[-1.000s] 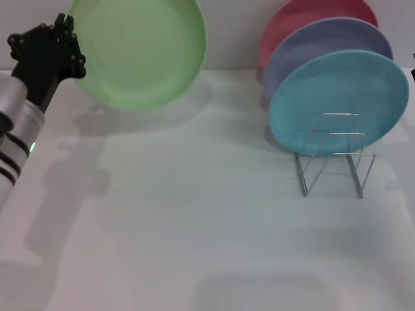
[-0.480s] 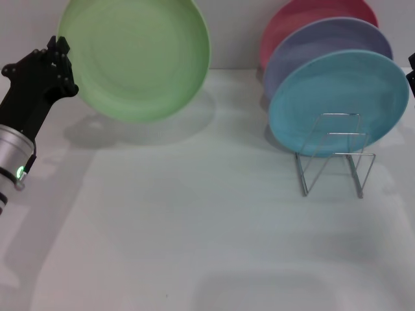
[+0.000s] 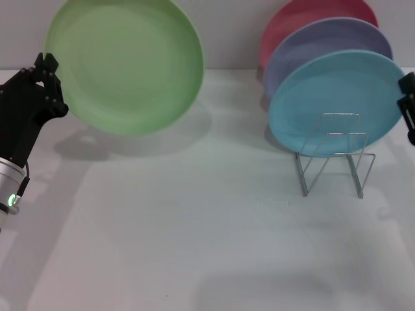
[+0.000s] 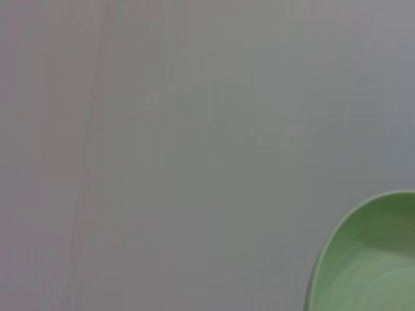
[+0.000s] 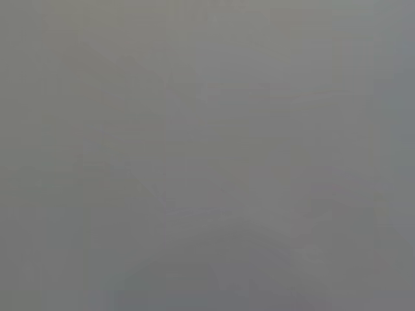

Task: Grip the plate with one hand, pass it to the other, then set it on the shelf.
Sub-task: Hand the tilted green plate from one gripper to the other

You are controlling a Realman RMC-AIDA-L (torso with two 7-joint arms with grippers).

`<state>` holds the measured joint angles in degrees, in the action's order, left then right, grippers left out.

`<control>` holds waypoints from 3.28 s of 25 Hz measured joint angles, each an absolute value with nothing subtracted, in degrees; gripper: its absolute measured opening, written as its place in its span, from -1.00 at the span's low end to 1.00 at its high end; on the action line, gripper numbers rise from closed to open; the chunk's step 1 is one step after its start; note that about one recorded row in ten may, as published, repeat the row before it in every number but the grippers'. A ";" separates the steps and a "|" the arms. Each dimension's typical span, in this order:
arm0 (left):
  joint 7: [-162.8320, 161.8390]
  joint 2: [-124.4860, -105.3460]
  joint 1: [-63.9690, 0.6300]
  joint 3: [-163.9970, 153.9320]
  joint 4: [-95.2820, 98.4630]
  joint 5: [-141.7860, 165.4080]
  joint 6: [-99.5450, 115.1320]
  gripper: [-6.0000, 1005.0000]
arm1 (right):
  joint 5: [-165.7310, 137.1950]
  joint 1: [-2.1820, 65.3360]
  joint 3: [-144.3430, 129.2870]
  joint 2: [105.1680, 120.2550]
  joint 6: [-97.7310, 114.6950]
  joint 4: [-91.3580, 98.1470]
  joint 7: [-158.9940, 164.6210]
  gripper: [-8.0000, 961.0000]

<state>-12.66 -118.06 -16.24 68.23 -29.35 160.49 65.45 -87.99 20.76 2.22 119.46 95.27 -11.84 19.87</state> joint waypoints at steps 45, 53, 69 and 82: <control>21.40 -119.18 -14.85 36.49 -32.60 117.18 75.41 -0.92 | -102.57 34.59 4.60 119.41 70.12 -24.79 18.10 0.44; 22.48 -119.18 -14.84 35.22 -32.61 117.15 76.38 -0.92 | -102.58 35.86 5.30 119.56 67.59 -25.29 18.03 0.44; 23.22 -119.18 -15.93 32.29 -32.08 117.07 76.19 -0.92 | -102.57 37.62 7.63 119.62 61.93 -26.28 18.02 0.44; 23.23 -119.18 -16.66 32.44 -31.97 116.99 75.55 -0.92 | -102.57 37.57 7.65 119.62 61.87 -26.28 18.03 0.44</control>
<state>23.23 -119.18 -16.66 32.44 -31.97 116.99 75.55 -102.57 37.57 7.65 119.62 61.87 -26.28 18.03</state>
